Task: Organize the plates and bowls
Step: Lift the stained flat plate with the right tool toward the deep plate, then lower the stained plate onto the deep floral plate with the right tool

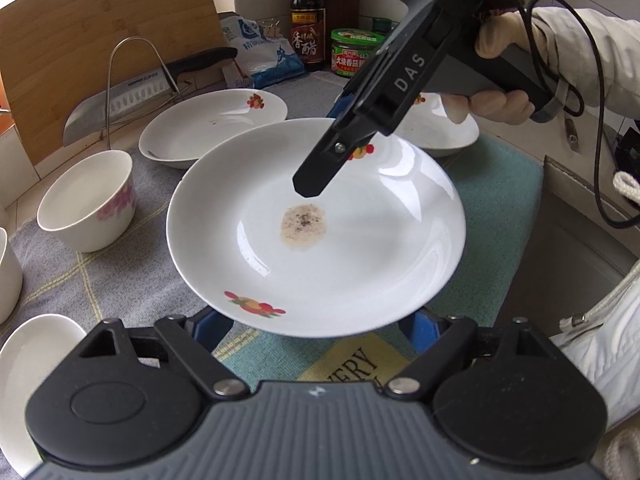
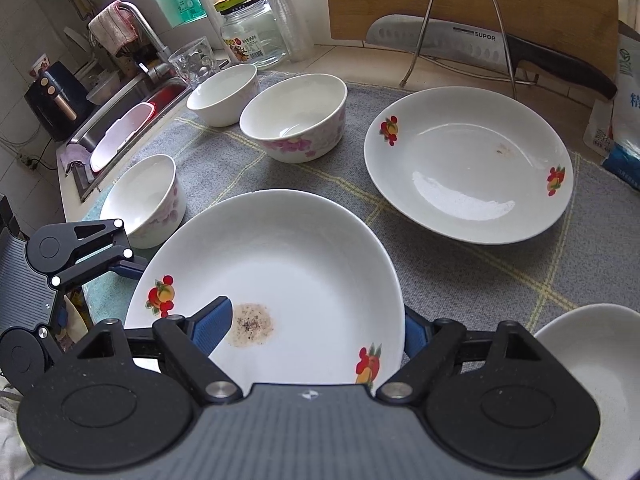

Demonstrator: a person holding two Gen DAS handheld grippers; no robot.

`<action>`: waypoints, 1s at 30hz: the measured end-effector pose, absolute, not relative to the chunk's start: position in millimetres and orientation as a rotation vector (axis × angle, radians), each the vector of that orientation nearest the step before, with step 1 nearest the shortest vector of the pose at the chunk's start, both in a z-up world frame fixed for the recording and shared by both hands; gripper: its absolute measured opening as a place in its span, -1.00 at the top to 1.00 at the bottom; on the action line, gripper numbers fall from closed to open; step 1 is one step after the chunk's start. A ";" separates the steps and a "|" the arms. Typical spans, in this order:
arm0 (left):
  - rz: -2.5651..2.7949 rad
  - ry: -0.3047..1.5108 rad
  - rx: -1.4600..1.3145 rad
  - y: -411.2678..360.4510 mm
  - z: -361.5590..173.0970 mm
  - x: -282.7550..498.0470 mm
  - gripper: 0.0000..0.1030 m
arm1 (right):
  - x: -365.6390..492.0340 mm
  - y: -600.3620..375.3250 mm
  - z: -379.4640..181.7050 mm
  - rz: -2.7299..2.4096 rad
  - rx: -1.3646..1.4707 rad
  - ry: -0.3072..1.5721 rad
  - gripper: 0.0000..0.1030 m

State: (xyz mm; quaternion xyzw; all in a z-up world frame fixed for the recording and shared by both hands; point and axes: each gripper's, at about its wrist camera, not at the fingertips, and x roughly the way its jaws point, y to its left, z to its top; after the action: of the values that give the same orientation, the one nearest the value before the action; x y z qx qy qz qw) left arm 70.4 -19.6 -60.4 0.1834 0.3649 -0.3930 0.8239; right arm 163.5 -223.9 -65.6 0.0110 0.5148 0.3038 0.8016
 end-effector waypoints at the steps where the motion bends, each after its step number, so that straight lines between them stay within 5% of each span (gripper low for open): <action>1: -0.846 0.770 0.392 -23.0 -59.0 72.0 -0.72 | 162.1 -227.3 -63.7 0.644 0.027 1.098 -0.73; 30: -1.109 0.717 0.475 -148.0 -60.1 111.9 -0.72 | 116.1 -378.6 -51.4 0.331 0.144 1.029 -0.73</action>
State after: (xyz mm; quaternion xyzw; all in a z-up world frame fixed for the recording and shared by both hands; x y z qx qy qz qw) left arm 111.9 -148.0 -60.1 0.2185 0.3300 -0.5101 0.7636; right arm 116.1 -378.6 -51.4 0.0683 0.4893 0.1572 0.8551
